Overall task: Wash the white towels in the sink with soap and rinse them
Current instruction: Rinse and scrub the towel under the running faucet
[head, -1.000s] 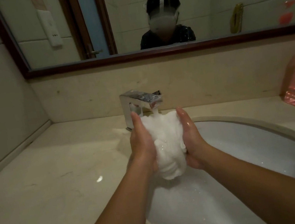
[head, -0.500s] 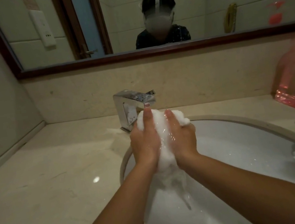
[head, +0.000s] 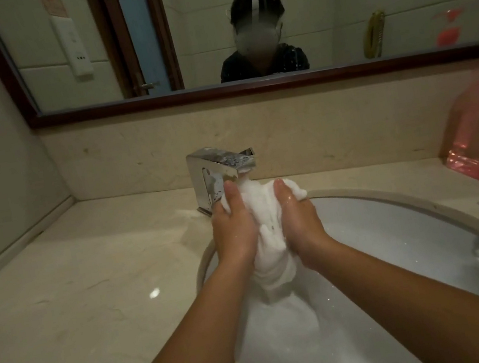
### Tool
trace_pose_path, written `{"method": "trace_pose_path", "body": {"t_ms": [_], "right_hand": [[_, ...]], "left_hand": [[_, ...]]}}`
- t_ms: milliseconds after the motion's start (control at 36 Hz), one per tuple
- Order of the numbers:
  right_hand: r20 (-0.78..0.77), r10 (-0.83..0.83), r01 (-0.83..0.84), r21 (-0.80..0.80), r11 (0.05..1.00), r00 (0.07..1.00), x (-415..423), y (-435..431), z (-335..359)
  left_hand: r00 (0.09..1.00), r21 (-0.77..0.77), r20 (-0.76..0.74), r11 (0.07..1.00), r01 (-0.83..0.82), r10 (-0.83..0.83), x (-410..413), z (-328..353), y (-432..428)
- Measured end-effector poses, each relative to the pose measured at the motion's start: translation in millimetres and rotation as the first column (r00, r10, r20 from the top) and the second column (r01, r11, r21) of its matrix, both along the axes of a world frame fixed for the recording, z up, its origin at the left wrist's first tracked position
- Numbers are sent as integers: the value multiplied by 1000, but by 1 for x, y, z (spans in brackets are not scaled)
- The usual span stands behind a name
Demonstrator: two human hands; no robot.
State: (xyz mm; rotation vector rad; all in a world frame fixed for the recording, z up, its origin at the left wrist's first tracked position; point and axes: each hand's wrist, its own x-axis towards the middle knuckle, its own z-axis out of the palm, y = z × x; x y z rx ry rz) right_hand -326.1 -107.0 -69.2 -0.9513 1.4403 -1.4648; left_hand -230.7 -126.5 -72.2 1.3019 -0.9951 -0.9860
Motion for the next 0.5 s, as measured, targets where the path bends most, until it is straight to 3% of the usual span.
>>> {"method": "trace_pose_path", "body": {"t_ms": [111, 222, 333, 500], "right_hand": [[199, -83, 73, 58, 996, 976, 1, -1, 1], [282, -132, 115, 75, 991, 950, 1, 1, 0], [277, -27, 15, 46, 999, 961, 4, 8, 1], [405, 68, -68, -15, 998, 912, 2, 9, 3]], "left_hand": [[998, 41, -36, 998, -55, 56, 2, 7, 1], [996, 93, 21, 992, 82, -84, -3, 1, 0], [979, 144, -124, 974, 176, -159, -2, -29, -31], [970, 201, -239, 976, 83, -34, 10, -5, -6]]}}
